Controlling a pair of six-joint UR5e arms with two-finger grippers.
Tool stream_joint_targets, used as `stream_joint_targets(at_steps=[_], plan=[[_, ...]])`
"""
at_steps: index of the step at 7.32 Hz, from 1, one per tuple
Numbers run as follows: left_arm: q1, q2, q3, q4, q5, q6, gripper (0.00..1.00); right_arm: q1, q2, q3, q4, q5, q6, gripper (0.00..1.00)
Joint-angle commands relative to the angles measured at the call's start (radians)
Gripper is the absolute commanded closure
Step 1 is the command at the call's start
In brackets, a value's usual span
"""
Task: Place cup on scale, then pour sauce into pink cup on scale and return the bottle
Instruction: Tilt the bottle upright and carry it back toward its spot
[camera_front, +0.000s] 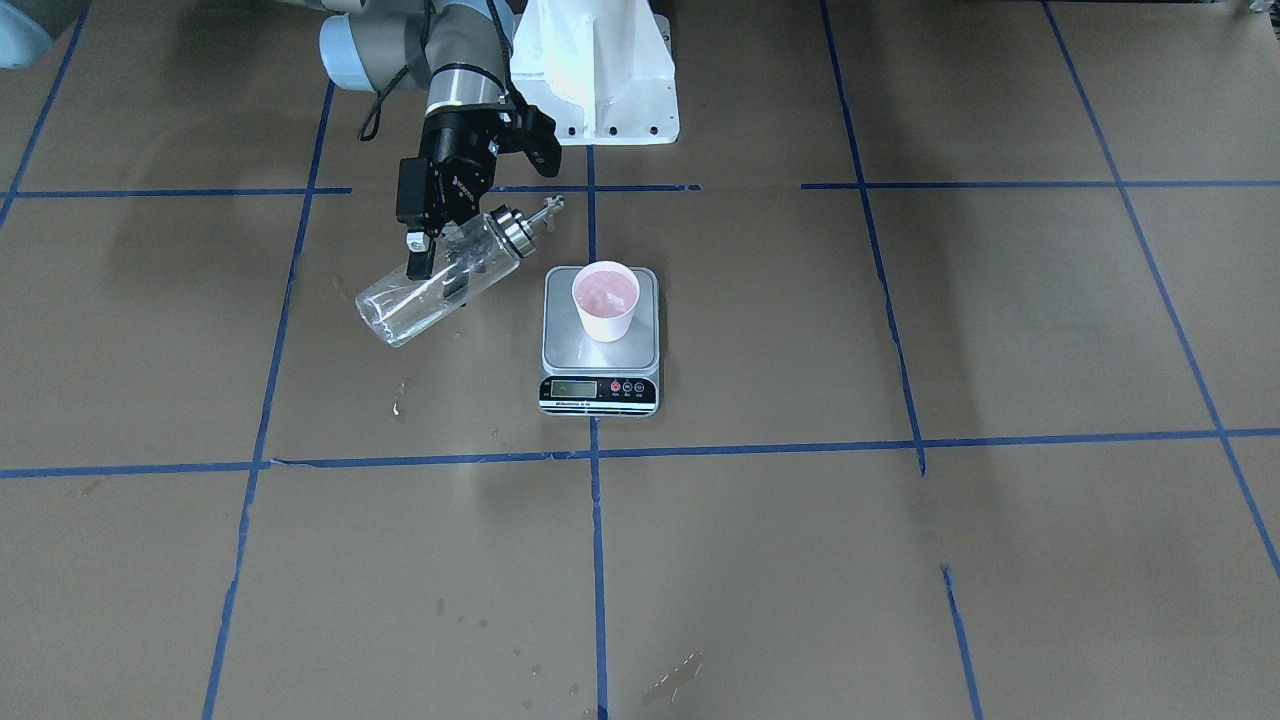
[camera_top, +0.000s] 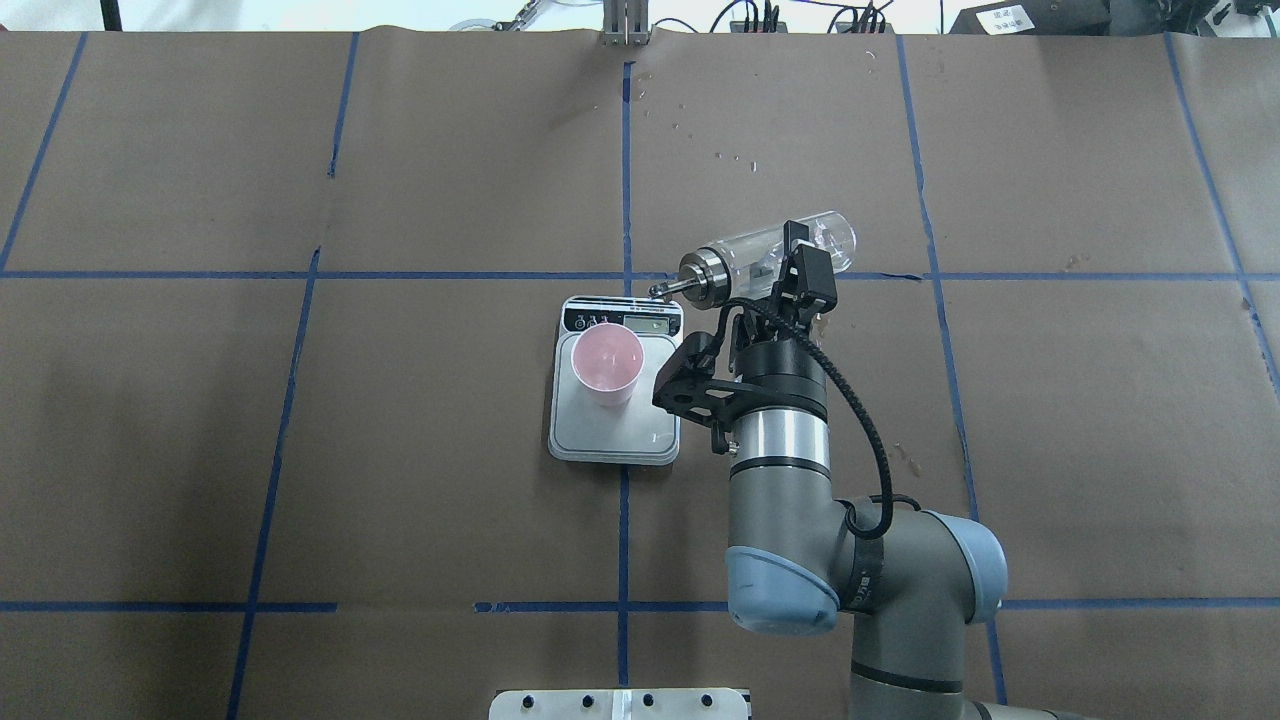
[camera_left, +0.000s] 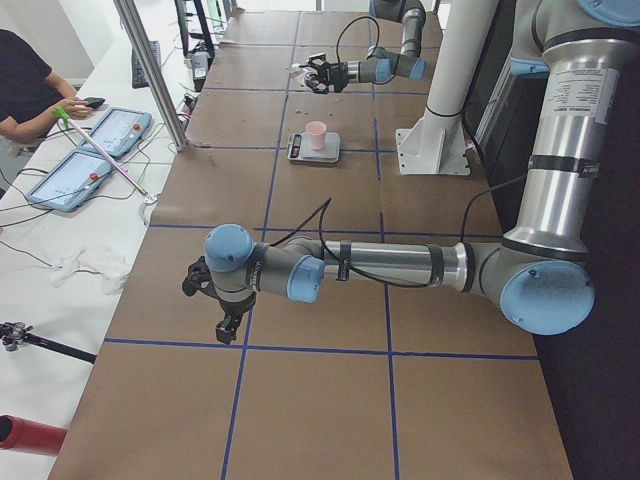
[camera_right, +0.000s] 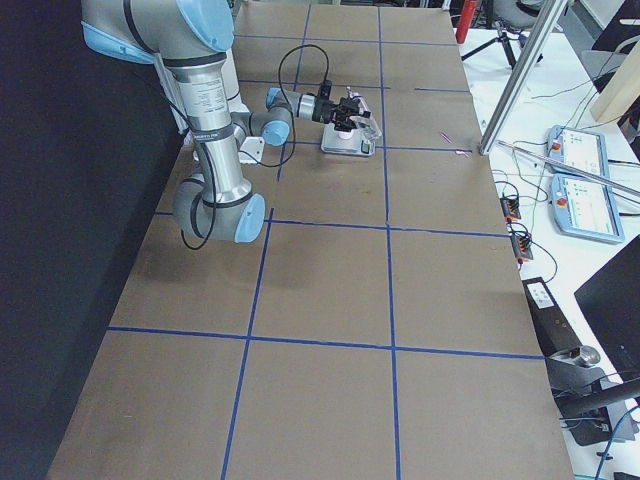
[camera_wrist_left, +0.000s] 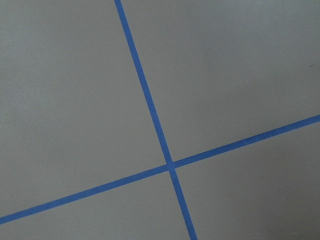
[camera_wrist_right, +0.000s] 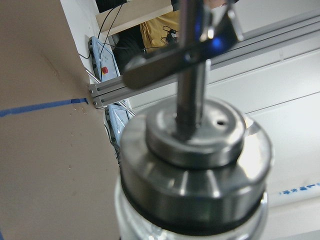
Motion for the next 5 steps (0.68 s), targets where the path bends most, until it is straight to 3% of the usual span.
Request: stream_joint_targets(at_steps=[1, 4, 5], plan=[[0.000, 0.000, -0.001, 0.000, 0.000, 0.000, 0.00, 0.003, -0.012, 0.054, 0.000, 0.095, 0.315, 1.00], [-0.008, 0.000, -0.005, 0.000, 0.000, 0.000, 0.00, 0.021, -0.030, 0.109, 0.000, 0.236, 0.695, 1.00], [-0.009, 0.000, -0.008, 0.000, 0.002, 0.000, 0.00, 0.029, -0.082, 0.108, -0.002, 0.252, 0.796, 1.00]])
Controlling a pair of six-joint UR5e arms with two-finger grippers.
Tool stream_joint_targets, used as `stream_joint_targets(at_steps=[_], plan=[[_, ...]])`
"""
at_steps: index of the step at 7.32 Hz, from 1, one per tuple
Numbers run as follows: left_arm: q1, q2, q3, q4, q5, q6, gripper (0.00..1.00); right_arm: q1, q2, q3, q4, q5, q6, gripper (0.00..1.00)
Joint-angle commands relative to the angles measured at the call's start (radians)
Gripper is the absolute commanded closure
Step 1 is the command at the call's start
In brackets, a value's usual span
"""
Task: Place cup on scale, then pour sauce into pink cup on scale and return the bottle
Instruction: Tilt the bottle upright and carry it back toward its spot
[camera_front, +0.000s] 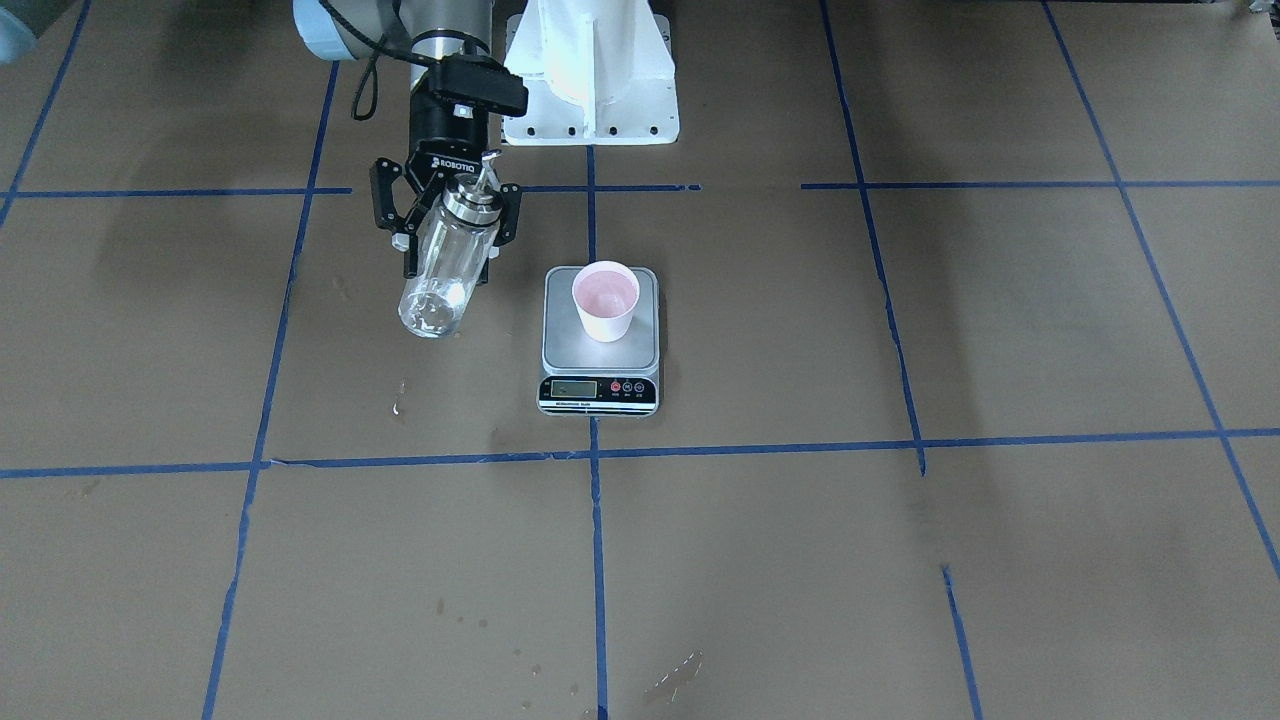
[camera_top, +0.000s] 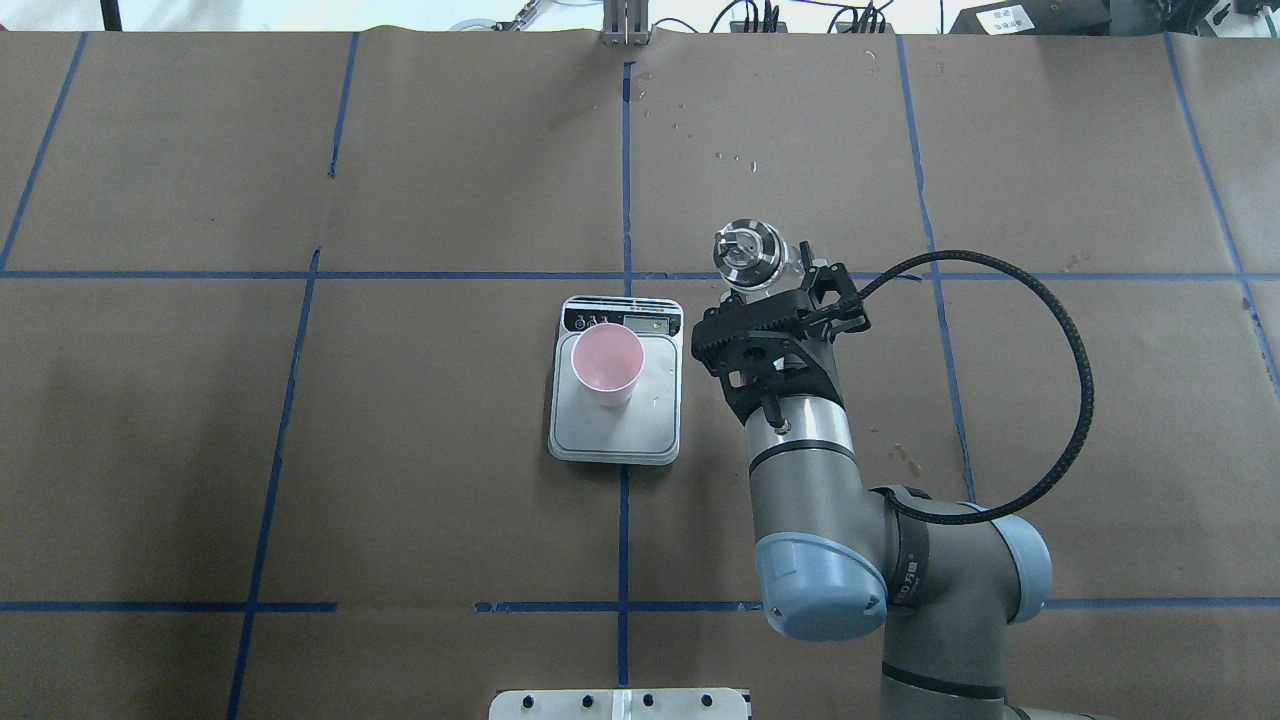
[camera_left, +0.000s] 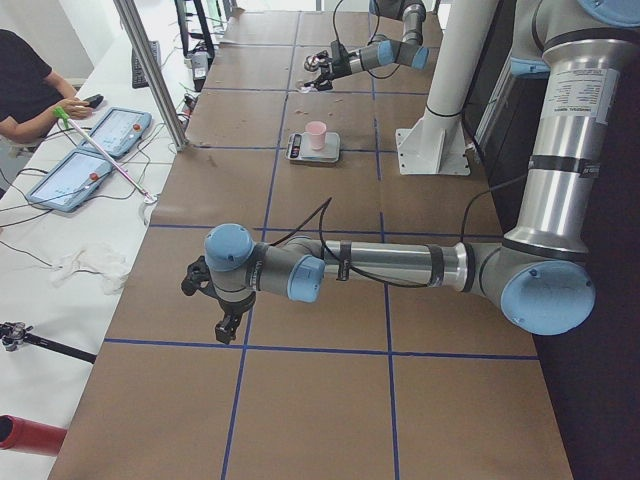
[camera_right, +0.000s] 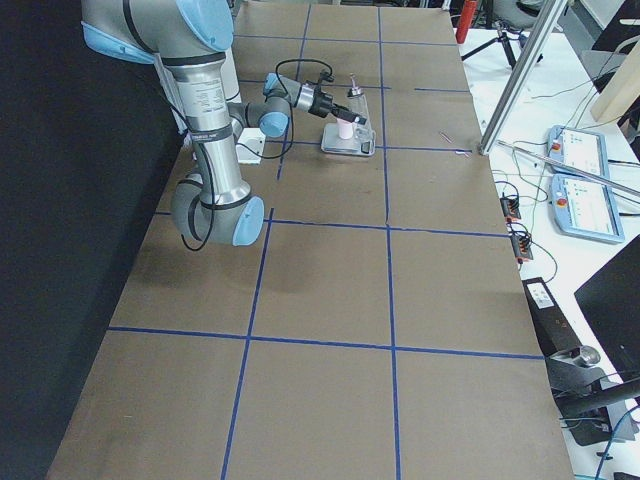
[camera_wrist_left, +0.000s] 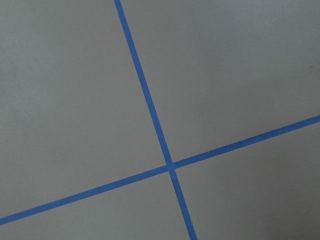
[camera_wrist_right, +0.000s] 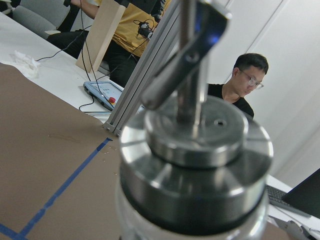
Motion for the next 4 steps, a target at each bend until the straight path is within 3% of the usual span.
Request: stream_joint_targets(at_steps=[1, 4], plan=[[-0.003, 0.000, -0.004, 0.000, 0.001, 0.000, 0.00, 0.038, -0.079, 0.011, -0.001, 0.093, 0.207, 1.00], [-0.016, 0.002, -0.033, 0.002, 0.003, 0.000, 0.00, 0.086, -0.182, 0.037, 0.000, 0.219, 0.602, 1.00]])
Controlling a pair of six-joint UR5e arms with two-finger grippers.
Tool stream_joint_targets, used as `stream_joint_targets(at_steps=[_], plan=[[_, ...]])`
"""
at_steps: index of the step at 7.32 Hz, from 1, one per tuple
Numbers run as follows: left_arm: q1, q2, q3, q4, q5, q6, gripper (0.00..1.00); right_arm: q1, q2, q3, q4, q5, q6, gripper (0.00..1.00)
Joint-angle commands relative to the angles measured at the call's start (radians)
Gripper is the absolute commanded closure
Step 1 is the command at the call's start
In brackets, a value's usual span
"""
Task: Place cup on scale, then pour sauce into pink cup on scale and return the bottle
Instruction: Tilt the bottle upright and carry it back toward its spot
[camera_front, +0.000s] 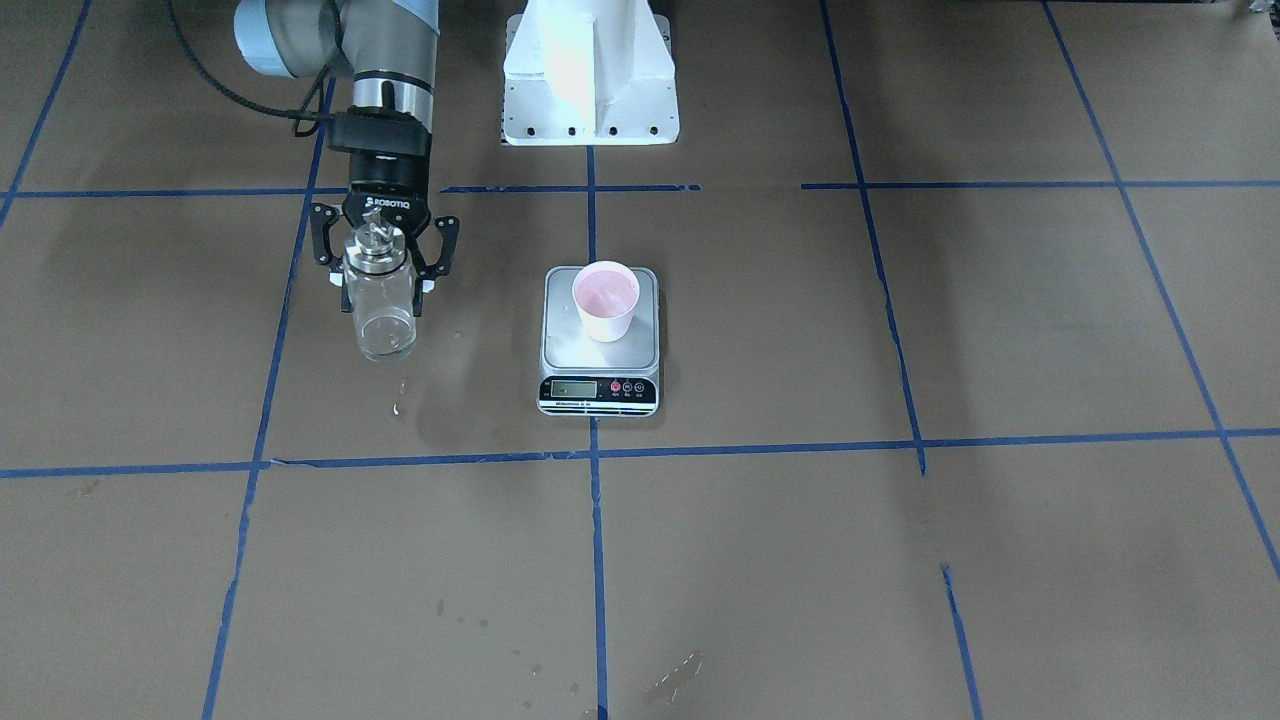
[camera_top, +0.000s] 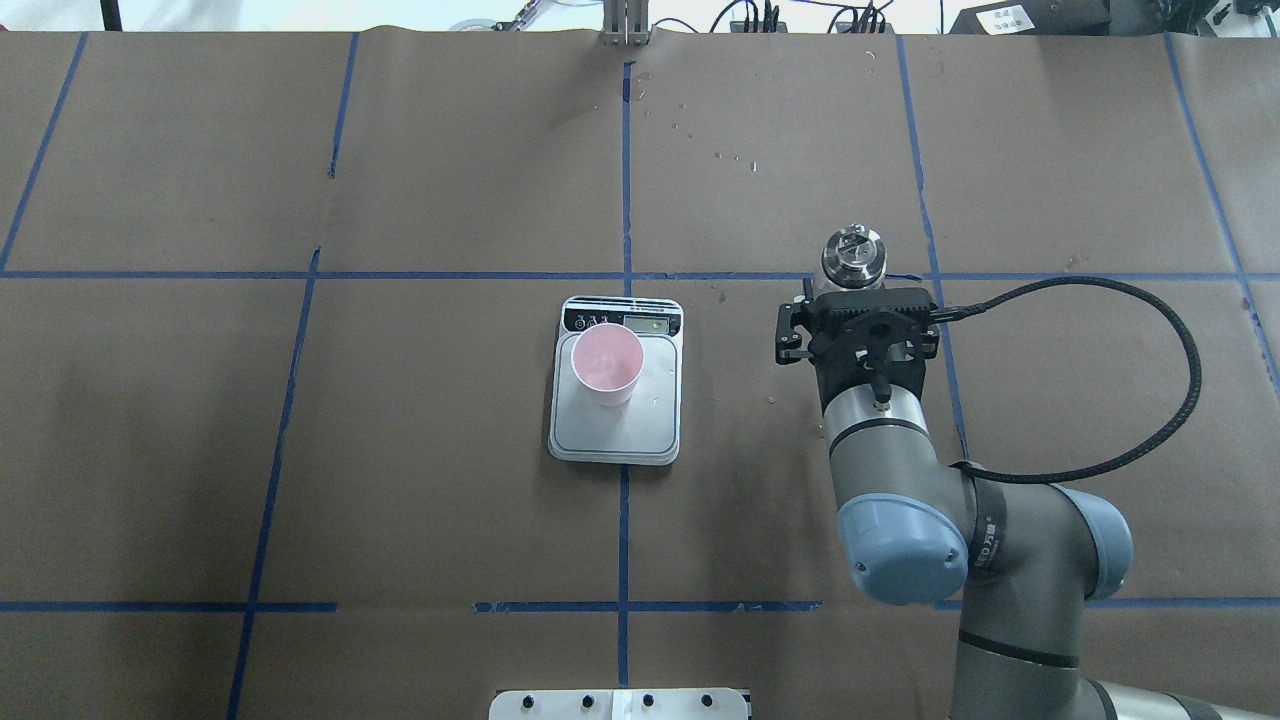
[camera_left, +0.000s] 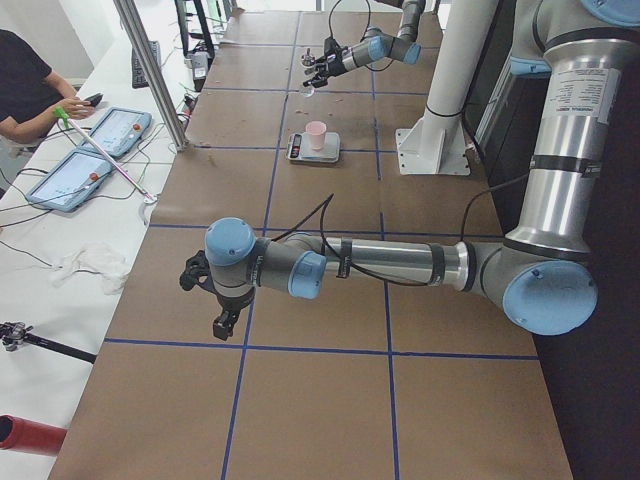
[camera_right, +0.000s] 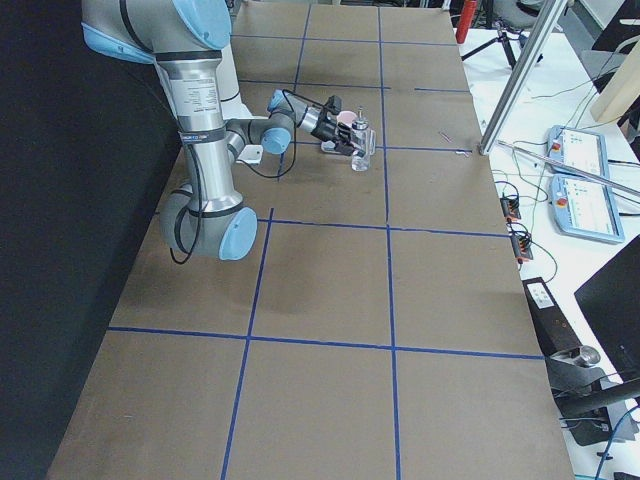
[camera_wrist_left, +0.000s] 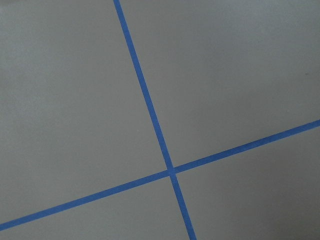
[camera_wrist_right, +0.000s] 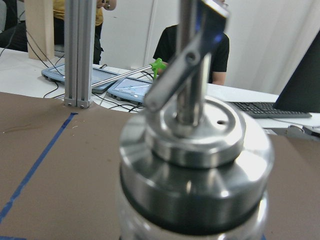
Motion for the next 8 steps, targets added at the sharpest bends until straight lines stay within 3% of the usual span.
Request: stream_joint_targets(at_steps=[1, 3, 6, 8], plan=[[-0.004, -0.001, -0.009, 0.001, 0.001, -0.001, 0.00, 0.027, -0.072, 0.013, 0.001, 0.052, 0.175, 1.00], [-0.002, -0.001, -0.016, 0.001, 0.001, -0.001, 0.00, 0.029, -0.135, 0.021, 0.001, 0.054, 0.235, 1.00], [-0.002, -0.004, -0.016, 0.001, 0.021, -0.001, 0.00, 0.066, -0.177, 0.027, 0.000, 0.190, 0.252, 1.00], [-0.002, -0.009, -0.016, 0.000, 0.021, -0.001, 0.00, 0.064, -0.218, 0.026, -0.008, 0.231, 0.252, 1.00]])
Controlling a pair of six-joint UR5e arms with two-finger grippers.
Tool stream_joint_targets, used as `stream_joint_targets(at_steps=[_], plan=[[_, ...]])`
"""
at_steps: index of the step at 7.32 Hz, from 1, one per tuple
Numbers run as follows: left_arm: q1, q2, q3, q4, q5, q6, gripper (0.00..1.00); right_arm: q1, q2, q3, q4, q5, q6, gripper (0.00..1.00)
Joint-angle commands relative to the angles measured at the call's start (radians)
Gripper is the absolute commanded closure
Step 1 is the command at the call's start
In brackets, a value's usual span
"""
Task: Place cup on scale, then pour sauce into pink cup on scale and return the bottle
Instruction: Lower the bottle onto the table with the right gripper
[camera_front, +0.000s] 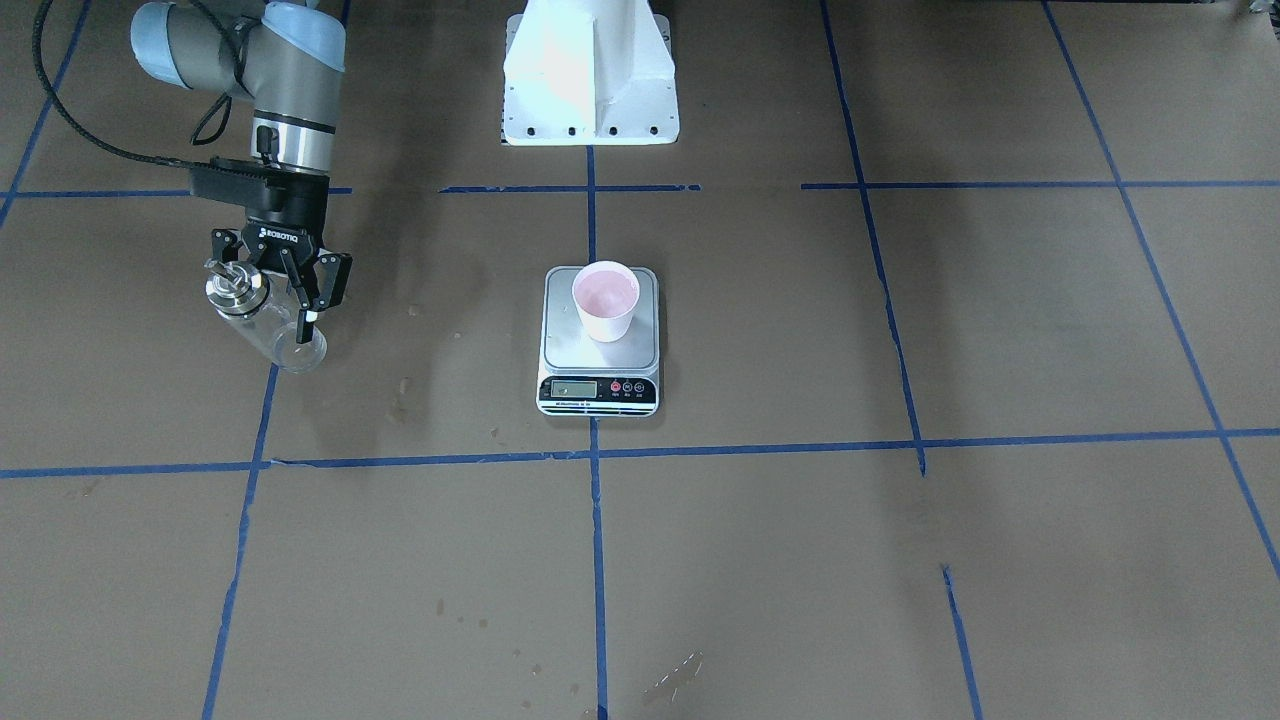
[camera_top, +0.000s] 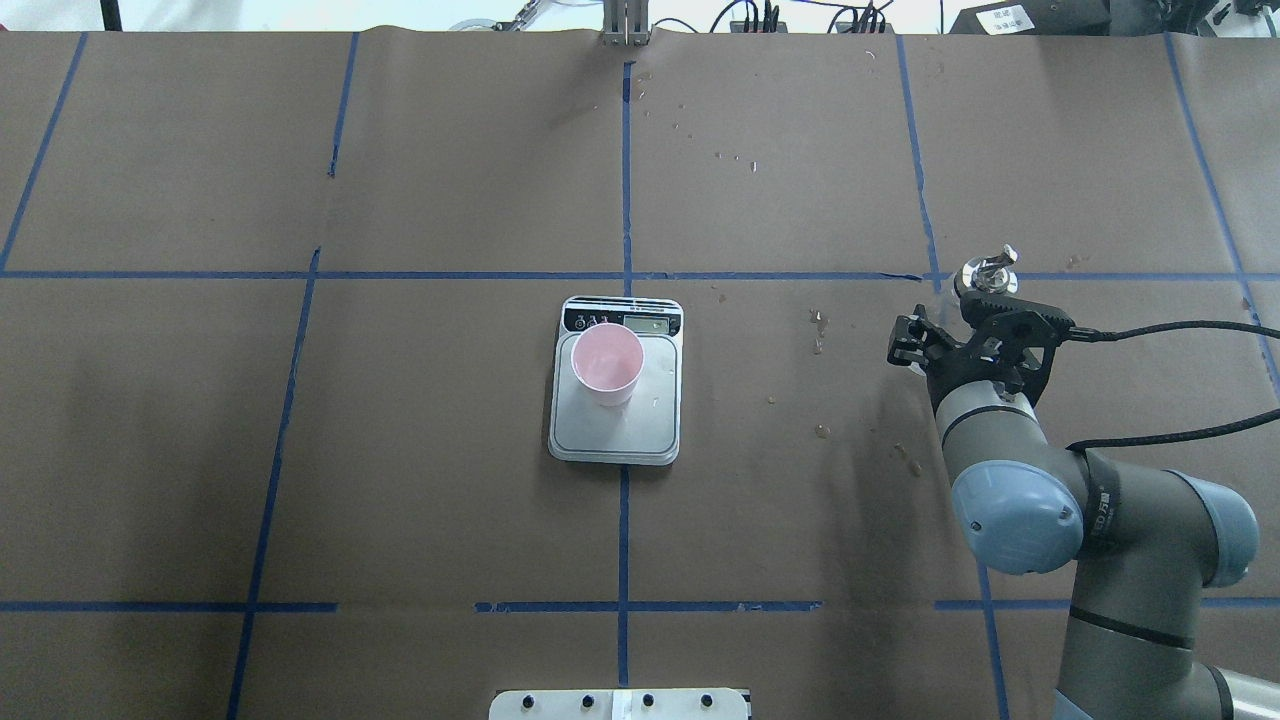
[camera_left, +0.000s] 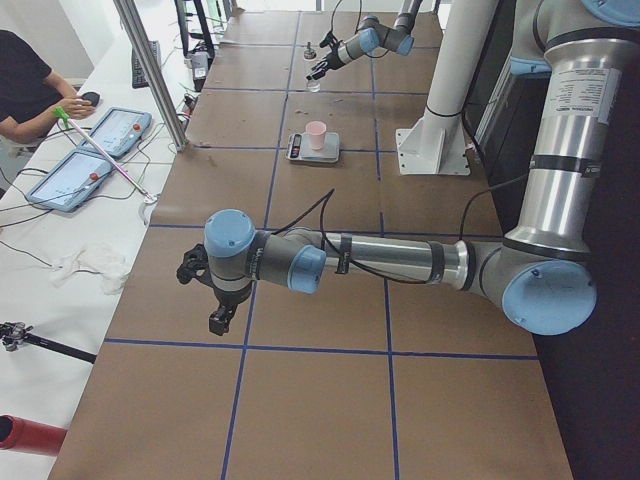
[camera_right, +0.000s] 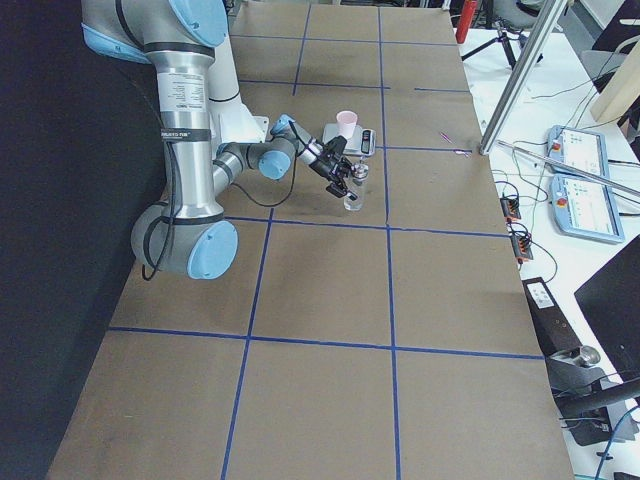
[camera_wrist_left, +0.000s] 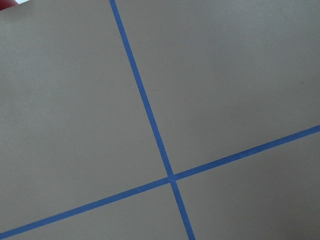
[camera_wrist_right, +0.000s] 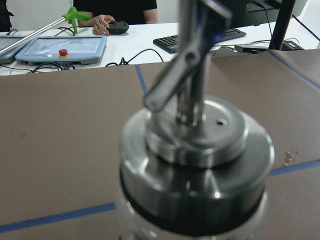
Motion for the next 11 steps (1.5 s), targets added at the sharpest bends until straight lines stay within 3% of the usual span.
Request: stream_joint_targets(at_steps=[1, 10, 11], plan=[[0.000, -0.006, 0.000, 0.000, 0.003, 0.000, 0.00, 0.006, -0.028, -0.001, -0.008, 0.055, -0.001, 1.00], [0.000, -0.016, 0.000, 0.000, 0.023, 0.000, 0.00, 0.002, -0.033, -0.028, -0.006, 0.106, 0.001, 1.00], [0.000, -0.016, 0.000, 0.000, 0.023, 0.000, 0.00, 0.002, -0.031, -0.028, -0.006, 0.106, -0.001, 0.59]])
